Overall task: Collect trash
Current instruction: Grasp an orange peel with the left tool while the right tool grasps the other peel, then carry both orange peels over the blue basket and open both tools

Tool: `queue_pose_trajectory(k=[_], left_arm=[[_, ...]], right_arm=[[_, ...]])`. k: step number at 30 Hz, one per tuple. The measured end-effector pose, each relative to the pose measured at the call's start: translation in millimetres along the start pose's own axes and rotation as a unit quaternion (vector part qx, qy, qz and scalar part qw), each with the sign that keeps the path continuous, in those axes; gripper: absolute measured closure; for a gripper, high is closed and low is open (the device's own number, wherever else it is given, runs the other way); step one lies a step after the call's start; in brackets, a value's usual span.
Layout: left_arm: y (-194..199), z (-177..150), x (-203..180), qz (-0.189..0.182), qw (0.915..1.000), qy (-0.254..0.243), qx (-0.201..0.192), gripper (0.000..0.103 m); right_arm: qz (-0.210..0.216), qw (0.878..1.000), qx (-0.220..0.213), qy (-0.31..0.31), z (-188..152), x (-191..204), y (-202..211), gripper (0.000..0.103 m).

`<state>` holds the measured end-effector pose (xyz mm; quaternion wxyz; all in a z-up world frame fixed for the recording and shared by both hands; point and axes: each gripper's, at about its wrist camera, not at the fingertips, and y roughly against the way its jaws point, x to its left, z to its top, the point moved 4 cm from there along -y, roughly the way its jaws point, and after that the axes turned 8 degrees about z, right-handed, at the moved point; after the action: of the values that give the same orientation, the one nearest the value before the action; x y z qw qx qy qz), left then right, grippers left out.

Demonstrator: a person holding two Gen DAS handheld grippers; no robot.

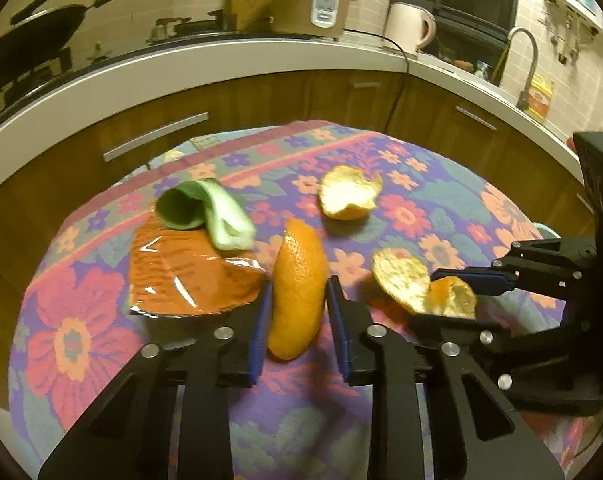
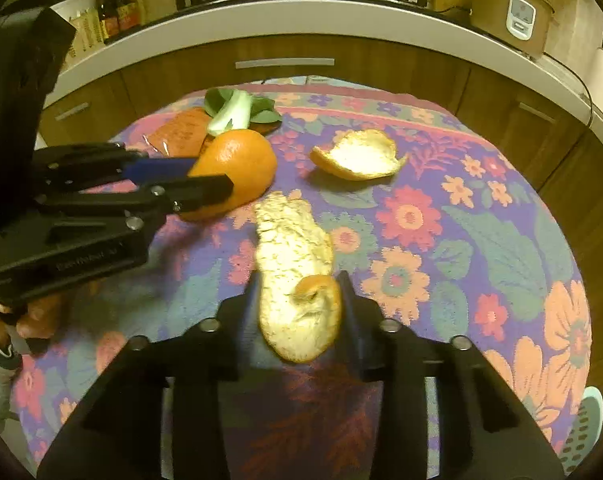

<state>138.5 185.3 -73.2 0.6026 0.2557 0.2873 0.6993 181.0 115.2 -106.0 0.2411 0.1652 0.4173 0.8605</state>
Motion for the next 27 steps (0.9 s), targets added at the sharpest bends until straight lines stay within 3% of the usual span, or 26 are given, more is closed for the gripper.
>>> queue_pose_trajectory(k=[5, 14, 21, 27], left_arm=[[6.9, -2.0, -7.9, -0.024, 0.9997, 0.010, 0.003, 0.085], [33.9, 6.9, -40.7, -0.061, 0.9979, -0.001, -0.023, 0.087], [50.0, 20.9, -100.5, -0.099, 0.9932, -0.044, -0.044, 0.087], [50.2, 29.6, -162.7, -0.134, 0.9872, -0.071, -0.050, 0.087]], right_arm=[[0.001, 1.000, -0.014, 0.002, -9.4, 4.1, 13.6, 0.087], [-0.027, 0.996, -0.080, -0.030, -33.9, -14.2, 70.6, 0.088], [-0.066, 0.987, -0.122, -0.081, -71.2, -62.3, 132.9, 0.088], [-0.112, 0.978, -0.130, -0.121, -116.7, -110.0, 175.7, 0.088]])
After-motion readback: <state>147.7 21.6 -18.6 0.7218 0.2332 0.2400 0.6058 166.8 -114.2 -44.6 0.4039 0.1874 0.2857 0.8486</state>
